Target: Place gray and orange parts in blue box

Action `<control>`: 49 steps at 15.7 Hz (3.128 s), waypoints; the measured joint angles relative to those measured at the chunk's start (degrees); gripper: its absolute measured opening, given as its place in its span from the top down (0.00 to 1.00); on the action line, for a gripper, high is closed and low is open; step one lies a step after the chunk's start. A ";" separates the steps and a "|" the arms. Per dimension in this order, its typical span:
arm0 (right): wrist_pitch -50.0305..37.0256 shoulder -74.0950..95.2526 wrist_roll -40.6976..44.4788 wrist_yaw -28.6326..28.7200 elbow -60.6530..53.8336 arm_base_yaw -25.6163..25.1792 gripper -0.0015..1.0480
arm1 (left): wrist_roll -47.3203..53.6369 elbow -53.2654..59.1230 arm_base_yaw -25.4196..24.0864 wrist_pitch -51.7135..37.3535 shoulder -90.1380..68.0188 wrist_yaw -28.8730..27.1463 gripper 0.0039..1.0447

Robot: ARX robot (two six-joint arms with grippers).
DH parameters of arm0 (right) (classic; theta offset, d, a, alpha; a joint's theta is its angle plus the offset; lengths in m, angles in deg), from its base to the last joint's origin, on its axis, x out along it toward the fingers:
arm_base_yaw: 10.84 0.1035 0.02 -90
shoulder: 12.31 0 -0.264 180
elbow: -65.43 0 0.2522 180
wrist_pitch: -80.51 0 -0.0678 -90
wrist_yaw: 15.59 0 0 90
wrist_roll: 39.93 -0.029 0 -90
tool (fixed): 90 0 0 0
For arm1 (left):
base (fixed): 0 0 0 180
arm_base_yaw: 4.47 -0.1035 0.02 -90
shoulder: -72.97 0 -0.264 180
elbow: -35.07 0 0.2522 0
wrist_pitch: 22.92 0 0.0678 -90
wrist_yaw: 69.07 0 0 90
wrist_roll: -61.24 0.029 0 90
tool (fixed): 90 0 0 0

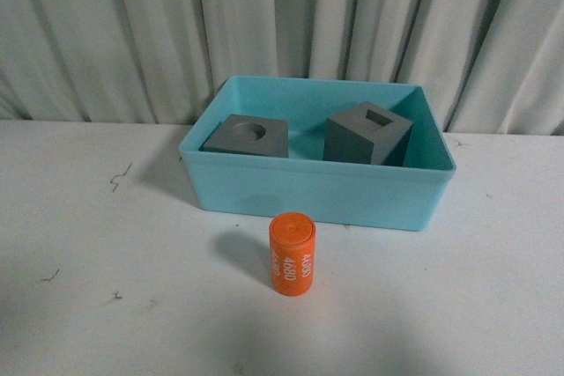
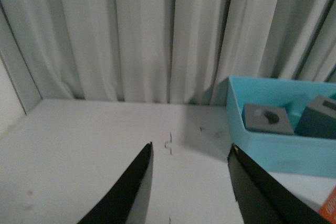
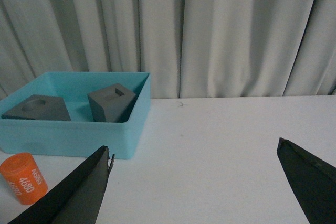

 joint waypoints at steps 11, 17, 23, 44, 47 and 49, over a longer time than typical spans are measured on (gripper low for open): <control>0.00 0.00 0.00 0.00 0.00 0.00 0.06 | 0.24 5.31 14.99 16.46 22.67 -15.10 0.99; 0.00 0.00 0.00 0.02 0.00 0.00 0.06 | 0.24 5.31 14.99 21.84 28.28 -15.12 0.99; -0.04 -0.02 0.00 0.02 0.00 0.00 0.06 | 0.22 5.25 15.02 32.65 38.21 -15.15 0.99; 19.41 58.29 35.80 39.06 26.27 -14.01 0.06 | 0.28 5.25 15.02 32.37 38.25 -15.08 0.06; 11.52 74.58 56.43 35.12 30.27 -6.56 0.06 | 0.26 5.25 15.02 32.37 38.25 -15.10 0.06; 4.26 83.69 55.95 33.88 33.81 -0.57 0.06 | 0.26 5.25 15.02 32.37 38.25 -15.10 0.06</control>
